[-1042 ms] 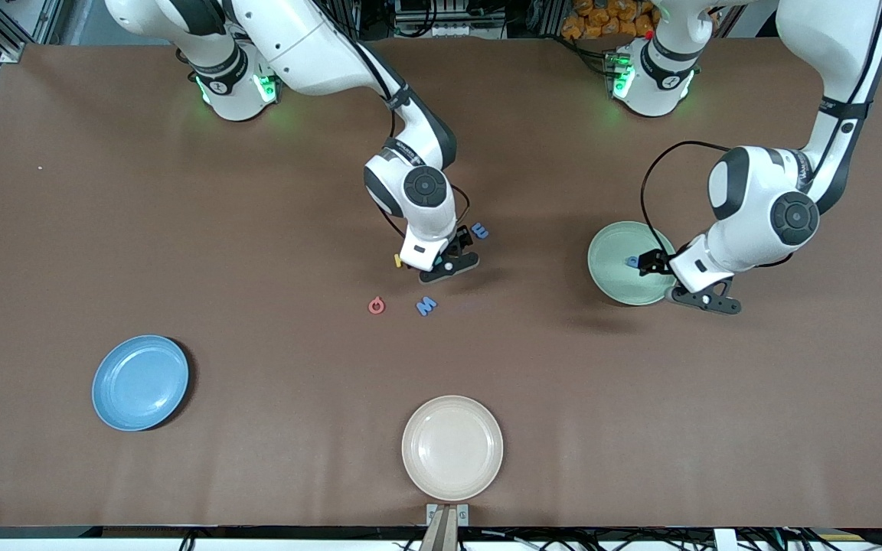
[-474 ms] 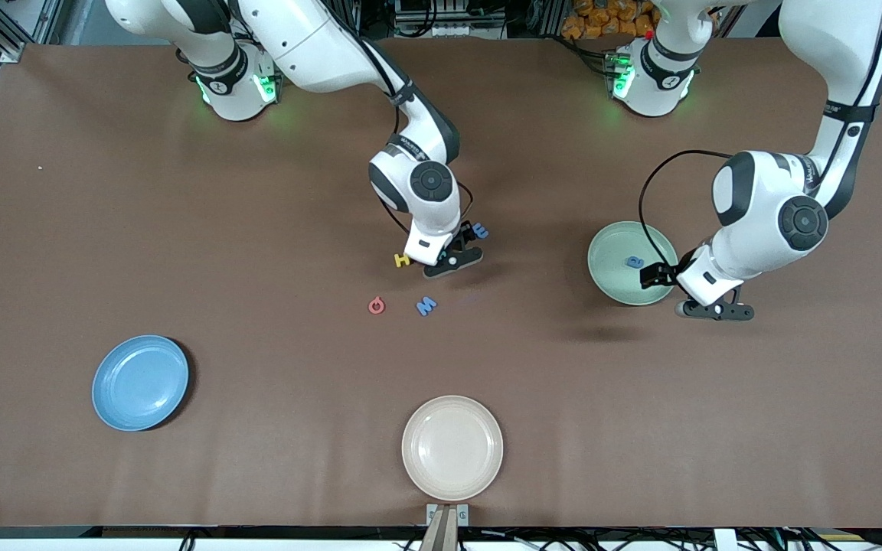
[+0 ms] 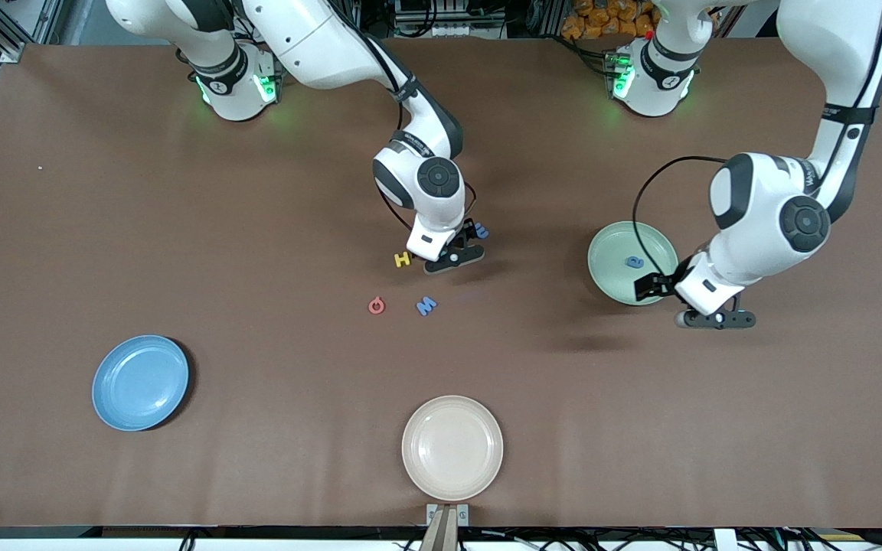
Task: Sort uppercase to blue plate, lowercase to green plate
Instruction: 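Grasp the teal R with the right gripper while the left gripper returns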
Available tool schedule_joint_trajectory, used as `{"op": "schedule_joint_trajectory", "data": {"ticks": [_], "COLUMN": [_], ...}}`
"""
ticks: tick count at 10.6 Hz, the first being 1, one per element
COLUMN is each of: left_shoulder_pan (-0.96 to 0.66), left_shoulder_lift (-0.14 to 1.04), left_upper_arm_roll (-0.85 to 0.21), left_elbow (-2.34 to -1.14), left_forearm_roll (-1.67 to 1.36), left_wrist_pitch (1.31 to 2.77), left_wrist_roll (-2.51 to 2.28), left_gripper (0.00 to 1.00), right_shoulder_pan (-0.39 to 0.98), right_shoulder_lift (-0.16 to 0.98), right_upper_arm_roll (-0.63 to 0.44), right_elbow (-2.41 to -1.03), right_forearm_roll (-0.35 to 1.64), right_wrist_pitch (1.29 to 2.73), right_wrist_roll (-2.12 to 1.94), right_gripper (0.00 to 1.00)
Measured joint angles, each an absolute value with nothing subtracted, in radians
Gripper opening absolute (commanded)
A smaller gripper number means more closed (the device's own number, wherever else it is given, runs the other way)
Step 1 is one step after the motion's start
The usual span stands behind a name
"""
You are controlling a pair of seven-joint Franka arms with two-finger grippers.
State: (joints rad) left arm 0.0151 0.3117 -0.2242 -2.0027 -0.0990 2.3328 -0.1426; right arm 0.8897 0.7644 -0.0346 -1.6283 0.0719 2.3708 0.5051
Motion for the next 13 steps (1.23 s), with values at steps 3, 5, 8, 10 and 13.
{"op": "schedule_joint_trajectory", "data": {"ticks": [3,5,8,10,13], "left_shoulder_pan": [-0.034,-0.039,-0.04,-0.062,-0.083], "left_shoulder_lift": [0.335,0.35,0.352,0.354,0.368], "left_upper_arm_roll": [-0.257,-0.29,-0.342,-0.358,-0.36], "left_elbow": [-1.974,-1.974,-1.968,-1.968,-1.969], "left_forearm_roll": [-0.099,-0.099,-0.099,-0.098,-0.098], "left_wrist_pitch": [2.333,2.333,2.333,2.331,2.326], "left_wrist_roll": [-0.217,-0.235,-0.287,-0.32,-0.352], "left_gripper": [1.0,1.0,1.0,1.0,1.0], "right_shoulder_pan": [0.889,0.889,0.89,0.891,0.891], "right_shoulder_lift": [0.764,0.764,0.764,0.762,0.761], "right_upper_arm_roll": [-0.051,-0.052,-0.051,-0.05,-0.051], "right_elbow": [-1.621,-1.621,-1.62,-1.613,-1.609], "right_forearm_roll": [0.046,0.04,0.038,0.033,0.023], "right_wrist_pitch": [2.37,2.37,2.371,2.374,2.372], "right_wrist_roll": [0.506,0.507,0.523,0.526,0.53], "right_gripper": [1.0,1.0,0.0,0.0,0.0]}}
